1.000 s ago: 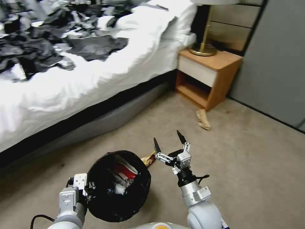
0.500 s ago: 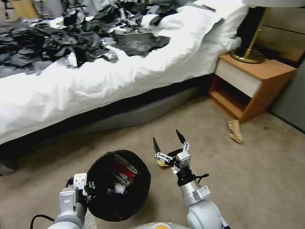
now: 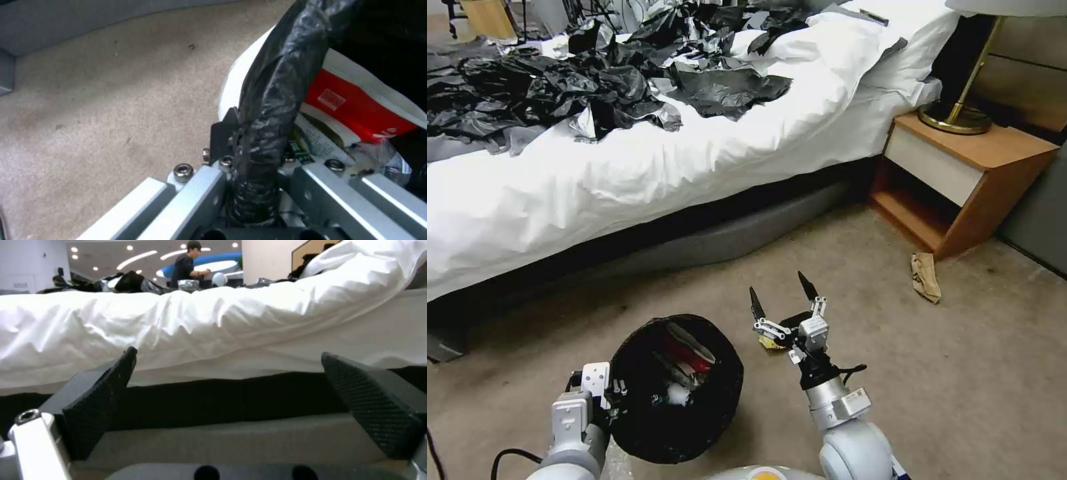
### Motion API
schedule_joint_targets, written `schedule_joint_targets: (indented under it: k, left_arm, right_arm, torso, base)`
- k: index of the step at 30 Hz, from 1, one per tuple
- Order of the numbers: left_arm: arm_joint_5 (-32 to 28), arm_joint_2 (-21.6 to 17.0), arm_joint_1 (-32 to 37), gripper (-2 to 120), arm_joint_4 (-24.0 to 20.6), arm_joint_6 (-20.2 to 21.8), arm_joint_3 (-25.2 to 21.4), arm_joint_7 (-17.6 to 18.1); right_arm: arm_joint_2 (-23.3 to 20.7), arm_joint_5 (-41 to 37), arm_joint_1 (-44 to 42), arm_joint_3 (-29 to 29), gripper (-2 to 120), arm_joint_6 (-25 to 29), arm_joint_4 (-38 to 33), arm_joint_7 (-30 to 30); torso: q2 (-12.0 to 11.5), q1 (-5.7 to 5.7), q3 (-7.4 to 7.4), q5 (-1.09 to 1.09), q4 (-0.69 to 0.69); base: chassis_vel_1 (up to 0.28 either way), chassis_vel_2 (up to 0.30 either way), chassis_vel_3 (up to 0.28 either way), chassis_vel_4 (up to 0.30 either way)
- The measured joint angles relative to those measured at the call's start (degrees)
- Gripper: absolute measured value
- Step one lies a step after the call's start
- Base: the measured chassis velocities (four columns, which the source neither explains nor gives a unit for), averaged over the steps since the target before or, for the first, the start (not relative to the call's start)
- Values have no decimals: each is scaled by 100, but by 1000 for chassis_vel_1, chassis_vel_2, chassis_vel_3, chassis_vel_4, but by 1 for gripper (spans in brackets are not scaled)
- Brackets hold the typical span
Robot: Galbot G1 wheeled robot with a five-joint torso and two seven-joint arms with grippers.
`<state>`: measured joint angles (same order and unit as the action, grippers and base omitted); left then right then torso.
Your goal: Pick up the trash bin, then pick up the garbage from the floor and place it into the trash bin.
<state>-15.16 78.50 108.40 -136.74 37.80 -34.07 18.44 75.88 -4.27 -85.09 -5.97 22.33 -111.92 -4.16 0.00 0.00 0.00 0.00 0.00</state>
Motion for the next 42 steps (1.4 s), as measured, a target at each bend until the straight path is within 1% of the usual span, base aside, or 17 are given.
schedule_joint_targets:
  k: [13, 24, 34, 40, 42]
  left_arm:
    - [39, 20, 30, 0, 0, -13, -2, -2]
    - [39, 18, 12, 0, 0, -20, -11, -8]
    - [22, 1, 9, 0, 8, -22, -23, -11]
    - [18, -2, 11, 0, 17, -31, -36, -15]
    - [17, -5, 15, 0, 32, -40, -43, -17]
  right_arm:
    - [0, 33, -48, -55, 100, 37, 9, 5]
    - [-4, 63, -48, -82, 100, 155, 18, 40]
    - [16, 227, -36, -124, 100, 294, 66, 102]
    - [-83, 467, 12, -305, 100, 271, 141, 165]
    - [-294, 643, 37, -514, 100, 78, 202, 322]
  torso:
    - [0, 0, 0, 0, 0]
    - [0, 1, 1, 0, 0]
    - [0, -1, -1, 0, 1]
    - [0, 0, 0, 0, 0]
    - [0, 0, 0, 2, 0]
  base:
    - [-14, 15, 17, -10]
    - [-147, 148, 136, -148]
    - [6, -1, 0, -6]
    - [0, 0, 0, 0]
    - [0, 0, 0, 0]
